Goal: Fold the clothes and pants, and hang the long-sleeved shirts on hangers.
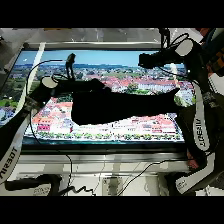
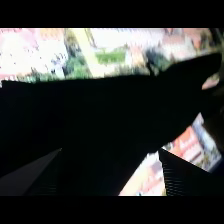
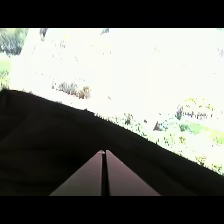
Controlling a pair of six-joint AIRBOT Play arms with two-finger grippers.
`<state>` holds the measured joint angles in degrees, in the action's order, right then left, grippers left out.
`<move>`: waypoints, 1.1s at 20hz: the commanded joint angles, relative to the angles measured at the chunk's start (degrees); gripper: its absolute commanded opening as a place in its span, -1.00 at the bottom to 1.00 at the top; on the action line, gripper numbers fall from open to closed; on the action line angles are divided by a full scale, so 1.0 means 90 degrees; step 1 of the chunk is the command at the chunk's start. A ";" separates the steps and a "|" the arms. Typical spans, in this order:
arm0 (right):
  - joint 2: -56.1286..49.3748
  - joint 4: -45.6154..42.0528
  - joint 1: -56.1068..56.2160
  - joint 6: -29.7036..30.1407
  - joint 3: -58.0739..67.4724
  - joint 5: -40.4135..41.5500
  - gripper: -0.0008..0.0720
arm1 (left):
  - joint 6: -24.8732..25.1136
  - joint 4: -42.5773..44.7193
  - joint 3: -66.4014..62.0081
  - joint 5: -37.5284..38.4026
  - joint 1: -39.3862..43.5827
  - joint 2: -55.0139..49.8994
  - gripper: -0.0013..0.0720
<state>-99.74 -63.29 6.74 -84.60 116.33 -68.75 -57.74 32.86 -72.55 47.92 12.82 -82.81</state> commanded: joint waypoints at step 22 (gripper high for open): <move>0.0010 0.0197 -0.0015 0.0012 0.0002 -0.0219 -0.92 | 0.0185 0.1166 0.0398 0.0323 -0.2438 -0.2050 0.23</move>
<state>-99.70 -62.37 6.63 -84.47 116.33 -70.63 -57.23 43.79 -69.06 55.51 -11.07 -99.90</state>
